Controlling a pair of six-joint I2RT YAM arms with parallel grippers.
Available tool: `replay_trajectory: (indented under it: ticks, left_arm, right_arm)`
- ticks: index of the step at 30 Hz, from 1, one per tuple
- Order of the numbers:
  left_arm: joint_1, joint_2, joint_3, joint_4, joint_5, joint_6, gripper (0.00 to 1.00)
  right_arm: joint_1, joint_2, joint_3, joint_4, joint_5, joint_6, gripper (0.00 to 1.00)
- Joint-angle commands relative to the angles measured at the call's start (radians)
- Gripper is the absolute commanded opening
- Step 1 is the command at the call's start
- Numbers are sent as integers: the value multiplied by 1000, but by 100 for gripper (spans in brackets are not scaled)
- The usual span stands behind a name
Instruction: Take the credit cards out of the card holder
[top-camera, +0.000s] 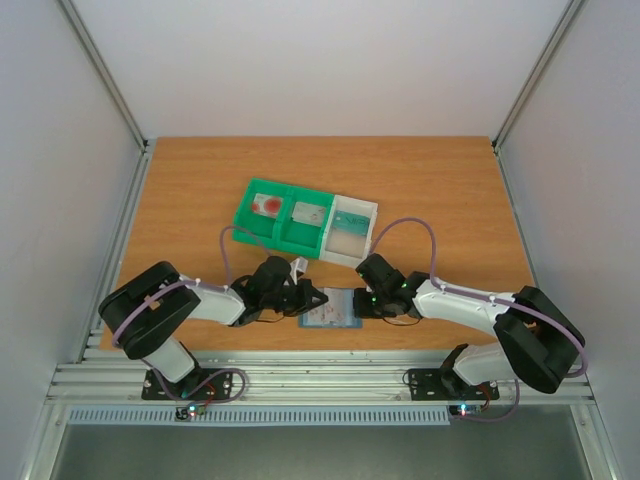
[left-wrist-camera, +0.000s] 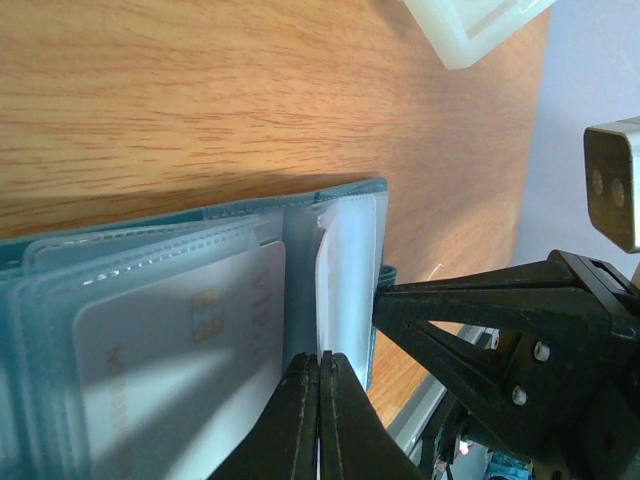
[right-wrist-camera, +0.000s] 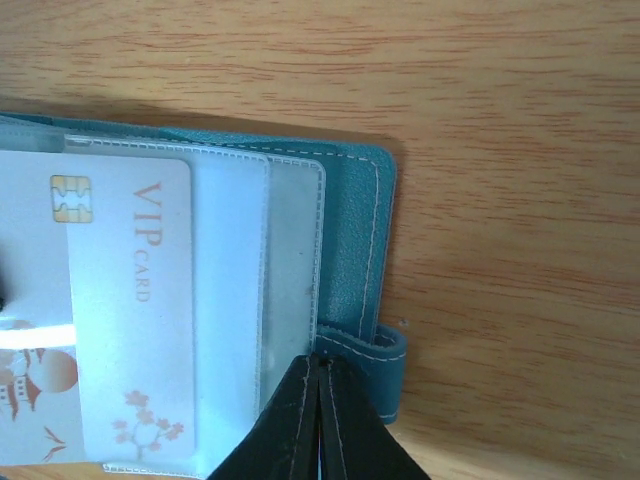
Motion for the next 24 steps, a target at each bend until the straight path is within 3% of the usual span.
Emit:
replay_trajectory:
  ticks: [1,8,11,18,24]
  left_arm:
    - [-4,-46,-5,-43,-21,41,0]
    - [-5,-125,0,-144,-41,42,0]
    - [-5,-189,-1,-227,-96,64,1]
    - [-4,-394,-1,-417,-227,107,1]
    - [-4,-564,12,-536,-349,135,1]
  right_arm:
    - [1,-21,-7,-46,35,-8,5]
    - [1,-65,6,-74,31,-11,6]
    - [1,-88,16,-83,18,-13,12]
    - [2,-175,45,-123,-51,6,31]
    - [2,-265,73,-175,-74,20,61]
